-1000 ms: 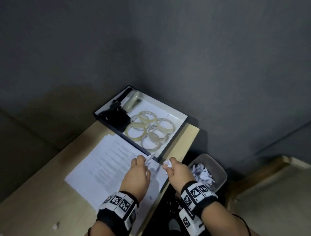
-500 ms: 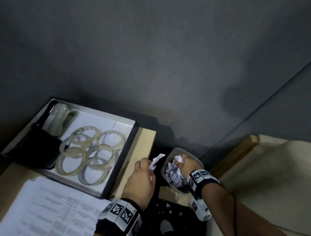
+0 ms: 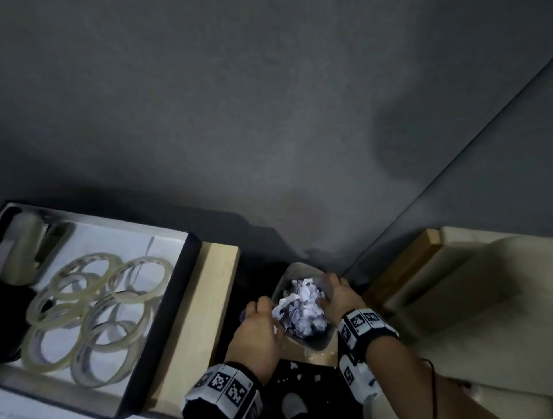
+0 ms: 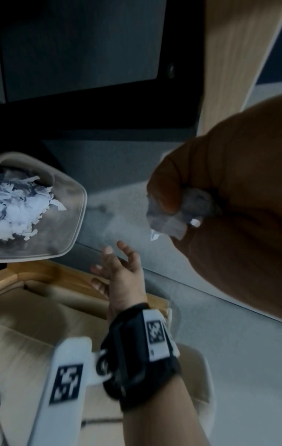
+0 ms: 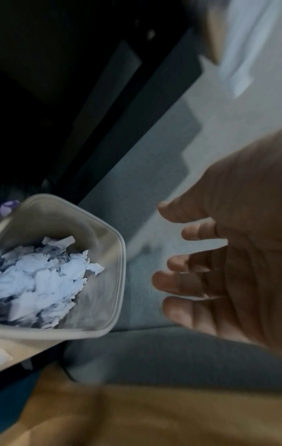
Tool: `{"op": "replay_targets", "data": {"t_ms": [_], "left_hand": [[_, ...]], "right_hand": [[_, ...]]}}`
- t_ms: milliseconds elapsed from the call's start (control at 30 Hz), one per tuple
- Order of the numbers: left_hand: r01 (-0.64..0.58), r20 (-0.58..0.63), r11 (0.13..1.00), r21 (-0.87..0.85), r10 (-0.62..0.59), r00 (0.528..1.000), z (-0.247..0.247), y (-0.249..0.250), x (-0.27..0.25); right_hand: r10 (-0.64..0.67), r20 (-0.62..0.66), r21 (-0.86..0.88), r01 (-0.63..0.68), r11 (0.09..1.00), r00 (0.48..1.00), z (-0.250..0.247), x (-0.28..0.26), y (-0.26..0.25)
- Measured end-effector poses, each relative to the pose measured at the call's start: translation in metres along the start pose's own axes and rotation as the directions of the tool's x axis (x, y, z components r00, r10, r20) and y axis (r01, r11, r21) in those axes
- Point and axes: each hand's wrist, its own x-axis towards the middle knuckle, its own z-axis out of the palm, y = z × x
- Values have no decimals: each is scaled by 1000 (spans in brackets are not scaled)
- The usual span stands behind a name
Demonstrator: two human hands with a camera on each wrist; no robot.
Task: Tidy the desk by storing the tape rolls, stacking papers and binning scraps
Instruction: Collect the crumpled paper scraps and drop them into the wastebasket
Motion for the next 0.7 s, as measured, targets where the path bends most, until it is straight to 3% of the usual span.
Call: {"op": "replay_targets", "data": {"t_ms": [333,567,700], "left_hand": [[68,182,980,186,-102,978,59,17,75],[108,187,975,196,-145,972,85,16,110],[65,205,973,221,-112,972,89,13,115]], "right_hand": [[86,-29,206,-78,975,996,21,-44,61],[152,-102,322,-112,940,983,14,-65,81],[143,-149,330,-88,940,978,12,-73,84]]}}
